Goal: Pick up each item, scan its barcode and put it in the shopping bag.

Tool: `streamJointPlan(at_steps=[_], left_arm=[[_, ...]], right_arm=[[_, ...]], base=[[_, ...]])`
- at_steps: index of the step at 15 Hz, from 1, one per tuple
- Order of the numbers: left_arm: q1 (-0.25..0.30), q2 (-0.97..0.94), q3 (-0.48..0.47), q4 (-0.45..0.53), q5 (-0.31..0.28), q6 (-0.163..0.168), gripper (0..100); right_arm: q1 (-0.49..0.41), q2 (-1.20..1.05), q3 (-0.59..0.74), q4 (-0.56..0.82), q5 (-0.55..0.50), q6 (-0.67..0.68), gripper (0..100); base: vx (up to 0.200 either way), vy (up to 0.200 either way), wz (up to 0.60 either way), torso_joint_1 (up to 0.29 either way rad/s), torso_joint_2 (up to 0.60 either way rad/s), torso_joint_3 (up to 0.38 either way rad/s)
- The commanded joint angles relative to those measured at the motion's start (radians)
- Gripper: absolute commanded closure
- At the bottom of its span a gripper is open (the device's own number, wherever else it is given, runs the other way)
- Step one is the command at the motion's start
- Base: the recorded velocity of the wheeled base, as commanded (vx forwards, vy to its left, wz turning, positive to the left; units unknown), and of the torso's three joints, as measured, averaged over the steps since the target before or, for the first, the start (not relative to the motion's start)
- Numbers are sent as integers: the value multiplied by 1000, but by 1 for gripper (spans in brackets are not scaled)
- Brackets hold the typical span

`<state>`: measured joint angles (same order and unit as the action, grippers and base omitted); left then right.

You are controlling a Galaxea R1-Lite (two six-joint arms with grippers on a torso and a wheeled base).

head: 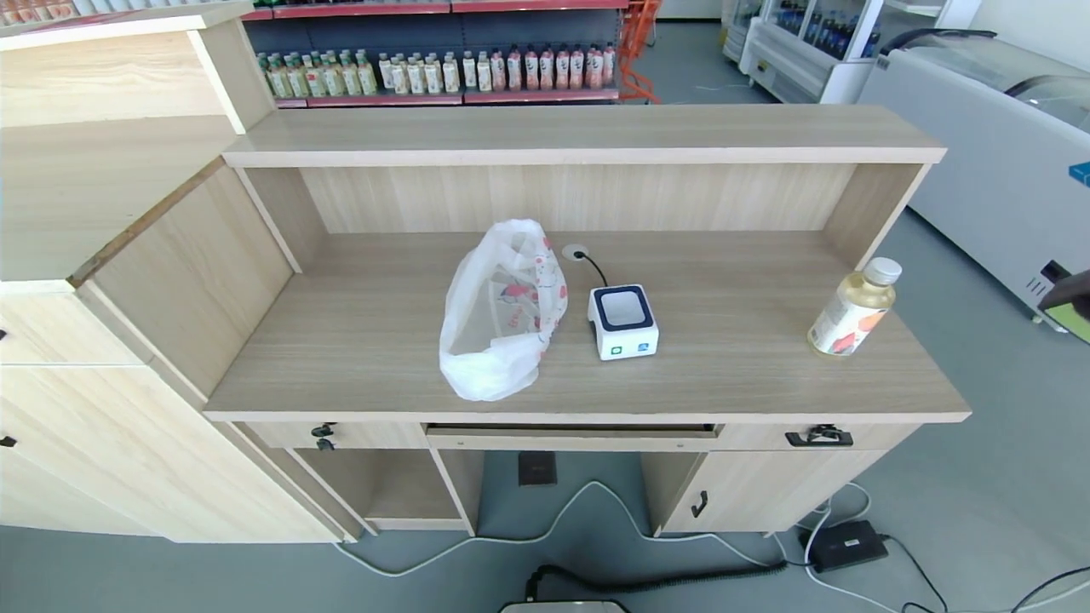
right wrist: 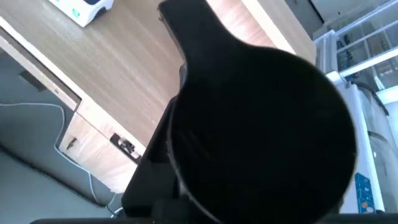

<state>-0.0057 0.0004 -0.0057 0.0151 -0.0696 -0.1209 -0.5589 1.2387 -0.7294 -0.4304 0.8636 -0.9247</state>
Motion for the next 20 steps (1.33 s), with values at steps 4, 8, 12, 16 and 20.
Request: streamJointPlan(at_steps=[4, 8, 12, 16, 20], left_arm=[[0, 0, 0, 0, 1, 0, 0], [0, 0, 0, 0, 1, 0, 0], [0, 0, 0, 0, 1, 0, 0], [0, 0, 0, 0, -1, 0, 0], [0, 0, 0, 0, 1, 0, 0]], right_arm=[[183, 311, -347, -14, -49, 374, 100], [281, 493, -478, -24, -49, 768, 100], [355, 599, -478, -100, -124, 1093, 100], [384, 694, -501, -100, -133, 1244, 100], [441, 763, -501, -100, -298, 1178, 100]], base=[[0, 0, 600, 4, 0, 4], [0, 0, 0, 0, 0, 0], [0, 0, 0, 0, 0, 0], [0, 0, 0, 0, 0, 0], [0, 0, 0, 0, 0, 0]])
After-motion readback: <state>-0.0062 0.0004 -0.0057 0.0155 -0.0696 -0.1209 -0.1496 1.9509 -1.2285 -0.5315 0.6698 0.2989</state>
